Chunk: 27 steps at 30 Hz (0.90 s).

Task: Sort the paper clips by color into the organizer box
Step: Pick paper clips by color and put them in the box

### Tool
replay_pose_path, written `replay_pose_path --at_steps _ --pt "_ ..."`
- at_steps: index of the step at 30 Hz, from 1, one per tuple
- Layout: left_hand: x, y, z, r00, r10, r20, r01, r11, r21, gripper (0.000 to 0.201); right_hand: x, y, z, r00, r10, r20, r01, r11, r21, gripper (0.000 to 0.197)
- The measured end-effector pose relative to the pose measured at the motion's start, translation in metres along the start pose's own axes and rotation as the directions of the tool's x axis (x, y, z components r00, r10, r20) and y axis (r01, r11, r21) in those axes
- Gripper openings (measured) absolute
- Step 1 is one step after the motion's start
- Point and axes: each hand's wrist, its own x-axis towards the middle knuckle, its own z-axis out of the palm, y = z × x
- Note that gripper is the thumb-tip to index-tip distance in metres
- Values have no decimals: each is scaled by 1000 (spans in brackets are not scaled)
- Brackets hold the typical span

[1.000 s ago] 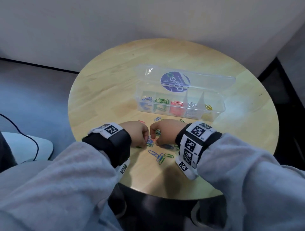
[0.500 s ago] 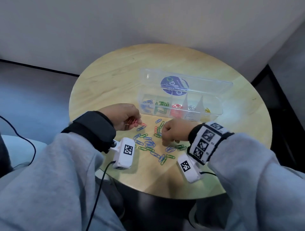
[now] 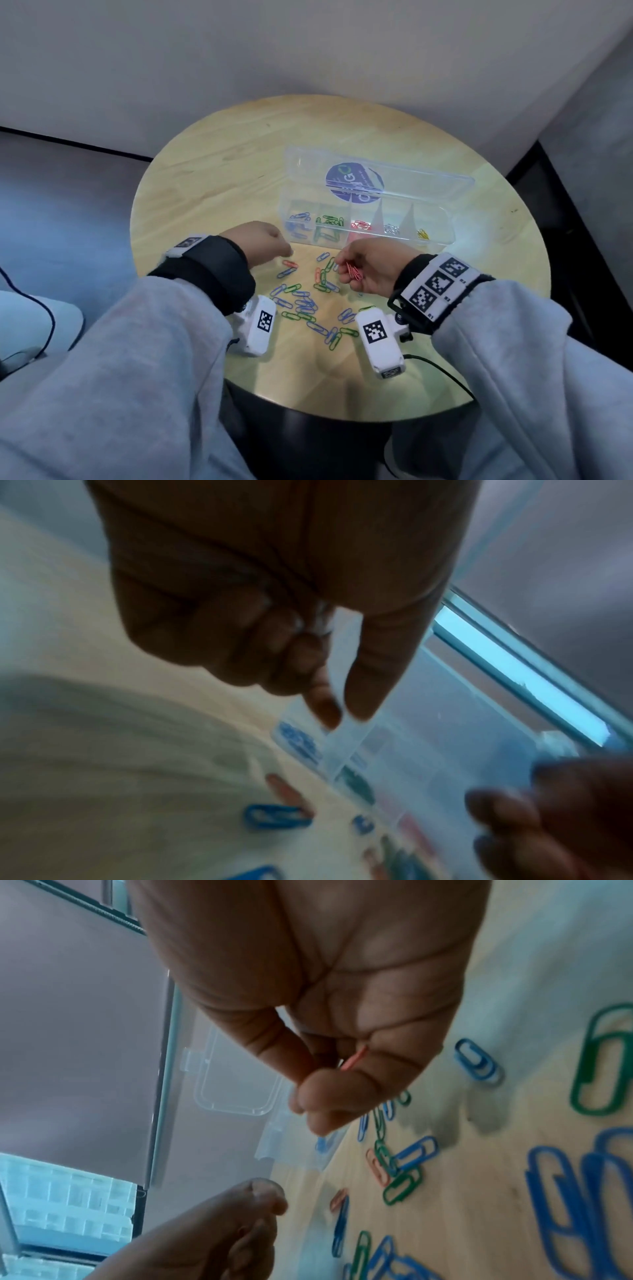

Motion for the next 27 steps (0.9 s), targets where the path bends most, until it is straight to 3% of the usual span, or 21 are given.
replay_pose_path --at_steps 1,3,6,9,12,16,21,24,27 --pt "1 0 2 999 41 -34 -36 987 155 14 1 -2 1 1000 4 -16 -5 999 -37 26" --pt "2 1 8 995 88 -55 -68 953 296 7 5 -4 5 996 -46 -80 23 964 -264 18" --pt "7 3 15 993 111 -50 -84 921 381 21 11 -8 9 975 -202 -92 78 698 -712 10" --pt "13 4 17 993 105 -51 -75 911 406 16 15 -12 16 963 -261 -71 64 477 -877 13" --pt "18 4 18 994 102 -45 -75 909 411 16 22 -13 22 960 -272 -67 33 346 -938 12" --pt "20 3 19 998 52 -40 -32 915 403 20 39 -9 29 969 -235 -80 -7 298 -955 24" --pt "15 5 20 999 14 42 -29 918 396 7 50 -5 32 977 -194 -90 -37 261 -964 23" --pt "11 9 18 999 0 37 -15 914 405 12 45 -3 29 980 -184 -71 -13 299 -954 17" --pt "9 13 11 997 -12 74 -9 962 273 7 32 -3 24 980 -193 -44 40 413 -910 13"
